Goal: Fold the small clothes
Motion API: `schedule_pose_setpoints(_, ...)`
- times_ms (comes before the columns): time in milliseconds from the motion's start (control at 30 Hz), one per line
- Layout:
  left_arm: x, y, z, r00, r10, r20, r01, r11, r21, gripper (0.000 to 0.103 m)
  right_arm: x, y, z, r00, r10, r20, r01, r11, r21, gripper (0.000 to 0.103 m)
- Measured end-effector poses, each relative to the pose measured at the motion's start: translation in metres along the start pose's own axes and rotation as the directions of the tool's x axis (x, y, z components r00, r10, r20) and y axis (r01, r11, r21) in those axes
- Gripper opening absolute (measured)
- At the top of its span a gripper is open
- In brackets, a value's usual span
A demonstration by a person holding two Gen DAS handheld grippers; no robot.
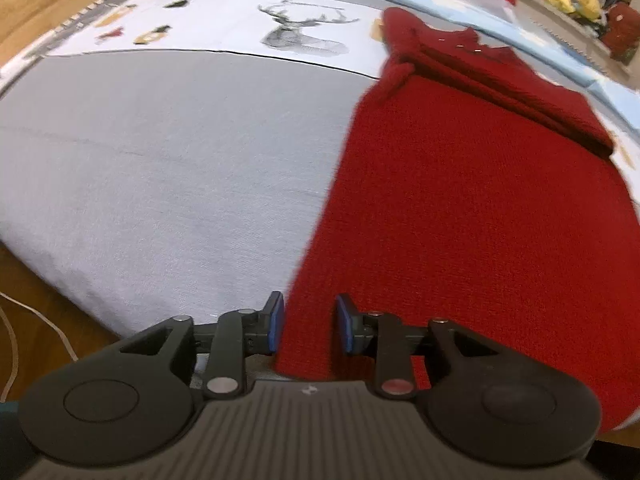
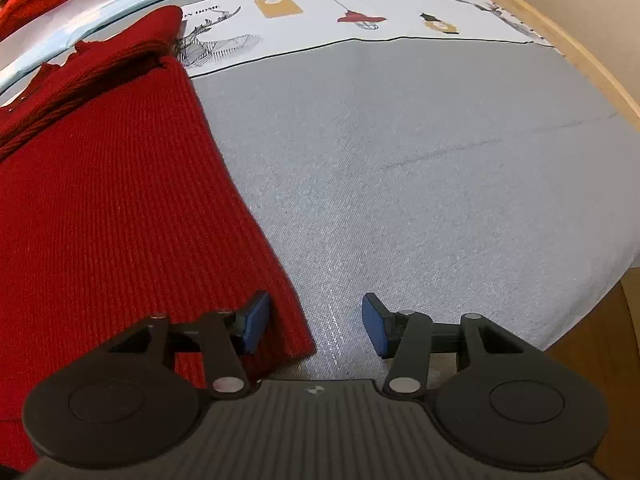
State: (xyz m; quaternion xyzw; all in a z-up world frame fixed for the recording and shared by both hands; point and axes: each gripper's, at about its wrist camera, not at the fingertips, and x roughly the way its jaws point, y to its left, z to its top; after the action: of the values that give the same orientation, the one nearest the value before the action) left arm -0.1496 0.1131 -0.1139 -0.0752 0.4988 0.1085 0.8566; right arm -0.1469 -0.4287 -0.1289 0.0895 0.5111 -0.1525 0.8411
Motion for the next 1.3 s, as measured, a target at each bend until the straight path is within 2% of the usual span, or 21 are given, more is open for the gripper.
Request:
schedule_pose_setpoints(133, 0.008, 0.008, -0.001, 0.998, -0.048, -0.045, 0.045, 0.997, -0.067, 0.035, 0.001, -0.001, 0.001, 1.000, 0.006, -0.001, -0.006, 1.000, 0.008, 0.055)
schedule_pose_setpoints(267, 0.010, 0.011, 0.000, 0.994, -0.098, -0.051, 0.092, 0.991, -0.096, 0.037, 0.005, 0.007, 0.000, 0.995, 0.092, -0.033, -0.093, 0.996, -0.006, 0.056)
schedule_pose_setpoints(367, 0.010, 0.008, 0.000, 0.994, -0.101, -0.047, 0.097, 0.992, -0.076, 0.035, 0.004, 0.014, -0.002, 0.992, 0.123, -0.033, -0.124, 0.992, -0.038, 0.054)
schedule_pose_setpoints(400, 0.010, 0.006, 0.000, 0.994, -0.102, -0.044, 0.099, 0.993, -0.061, 0.023, 0.003, 0.015, -0.002, 0.990, 0.140, -0.035, -0.141, 0.989, -0.038, 0.047)
schedule_pose_setpoints(433, 0.009, 0.004, 0.000, 0.994, -0.100, -0.038, 0.098, 0.994, -0.044, 0.016, 0.003, 0.016, -0.003, 0.988, 0.152, -0.034, -0.153, 0.987, -0.040, 0.042)
schedule_pose_setpoints(467, 0.006, 0.002, 0.001, 0.995, -0.100, -0.028, 0.099, 0.995, -0.029, 0.015, 0.003, 0.016, -0.003, 0.985, 0.171, -0.033, -0.173, 0.984, -0.043, 0.028)
schedule_pose_setpoints(500, 0.003, 0.001, 0.001, 0.995, -0.100, -0.015, 0.099, 0.995, -0.023, 0.015, 0.001, 0.016, -0.003, 0.980, 0.196, -0.032, -0.197, 0.980, -0.037, 0.021)
schedule_pose_setpoints(633, -0.001, -0.004, 0.003, 0.989, -0.148, 0.001, 0.148, 0.989, -0.011, 0.018, -0.002, 0.016, -0.001, 0.976, 0.218, -0.010, -0.218, 0.976, -0.024, 0.021)
schedule_pose_setpoints(700, 0.007, -0.004, 0.002, 0.990, -0.139, -0.032, 0.139, 0.990, -0.007, 0.021, 0.000, 0.019, -0.003, 0.982, 0.187, -0.017, -0.187, 0.982, -0.038, 0.028)
schedule_pose_setpoints(767, 0.013, -0.001, 0.000, 0.990, -0.134, -0.044, 0.133, 0.991, -0.021, 0.025, 0.002, 0.022, -0.004, 0.985, 0.174, -0.018, -0.174, 0.984, -0.040, 0.030)
schedule_pose_setpoints(867, 0.013, -0.002, 0.003, 0.992, -0.126, -0.030, 0.125, 0.992, -0.017, 0.018, 0.001, 0.030, -0.005, 0.987, 0.159, -0.015, -0.160, 0.985, -0.062, 0.030)
schedule_pose_setpoints(900, 0.011, -0.003, 0.004, 0.992, -0.123, -0.025, 0.123, 0.992, -0.012, 0.017, 0.001, 0.031, -0.005, 0.987, 0.158, -0.013, -0.158, 0.985, -0.064, 0.026)
schedule_pose_setpoints(1067, 0.001, -0.009, 0.004, 0.993, -0.117, 0.010, 0.117, 0.993, 0.009, 0.014, -0.010, 0.035, -0.003, 0.985, 0.172, 0.023, -0.170, 0.982, -0.081, 0.020)
schedule_pose_setpoints(1167, -0.015, -0.011, 0.006, 0.990, -0.132, 0.047, 0.131, 0.991, 0.023, 0.014, -0.029, 0.033, 0.000, 0.972, 0.221, 0.078, -0.216, 0.974, -0.069, 0.018)
schedule_pose_setpoints(1300, -0.050, -0.016, 0.017, 0.977, -0.179, 0.117, 0.174, 0.983, 0.057, 0.013, -0.069, 0.026, 0.013, 0.927, 0.331, 0.175, -0.323, 0.944, -0.070, 0.017)
